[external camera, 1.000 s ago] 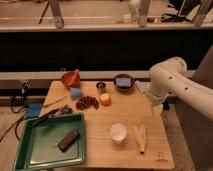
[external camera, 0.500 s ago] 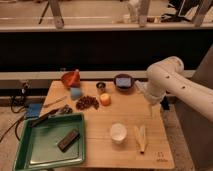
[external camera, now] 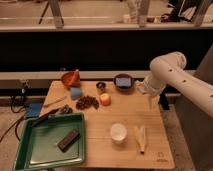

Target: Place pepper in metal cup

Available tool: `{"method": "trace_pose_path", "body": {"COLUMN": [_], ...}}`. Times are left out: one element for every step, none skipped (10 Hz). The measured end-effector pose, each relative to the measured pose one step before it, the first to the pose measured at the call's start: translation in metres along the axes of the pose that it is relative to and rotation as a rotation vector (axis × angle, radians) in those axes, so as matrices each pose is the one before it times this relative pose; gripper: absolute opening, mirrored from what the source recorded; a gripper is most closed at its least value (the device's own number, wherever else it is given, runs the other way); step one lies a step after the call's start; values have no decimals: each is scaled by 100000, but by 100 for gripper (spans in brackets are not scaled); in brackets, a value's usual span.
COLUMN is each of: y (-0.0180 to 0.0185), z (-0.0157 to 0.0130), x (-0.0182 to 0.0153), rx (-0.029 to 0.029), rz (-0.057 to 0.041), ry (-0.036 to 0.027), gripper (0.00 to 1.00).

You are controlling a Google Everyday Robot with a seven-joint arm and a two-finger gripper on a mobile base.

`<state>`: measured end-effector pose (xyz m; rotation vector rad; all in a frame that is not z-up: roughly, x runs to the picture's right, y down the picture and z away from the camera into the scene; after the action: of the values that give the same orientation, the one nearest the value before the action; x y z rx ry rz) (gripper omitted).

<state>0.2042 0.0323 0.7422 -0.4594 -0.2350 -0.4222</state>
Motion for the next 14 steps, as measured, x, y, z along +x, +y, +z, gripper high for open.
{"method": "trace_pose_path", "body": {"y": [-2454, -1637, -1888, -1716, -1126, -897, -875, -917, -862, -964, -957, -907, -678, -1080], "z": [629, 479, 621, 604, 588, 814, 940, 785, 492, 584, 576, 593, 458, 852], "x": [-120, -287, -306, 312, 419, 298, -66, -417, -495, -520, -300, -212, 79, 197], "rx": [2030, 1291, 1782, 3052, 2775, 2998, 2955, 3269, 2950, 3475, 4789, 5595, 4603, 4220], "rz": [-4954, -2847, -2925, -2110, -1139, -994, -1690, -2611, -1872, -1683, -982, -262, 581, 713], "ry": [-1863, -1228, -1799, -1979, -1743, -2653, -2706, -1944, -1295, -1438, -1676, -1108, 32, 456], "gripper": [80, 80, 80, 80, 80, 80, 80, 80, 80, 80, 80, 80, 80, 80]}}
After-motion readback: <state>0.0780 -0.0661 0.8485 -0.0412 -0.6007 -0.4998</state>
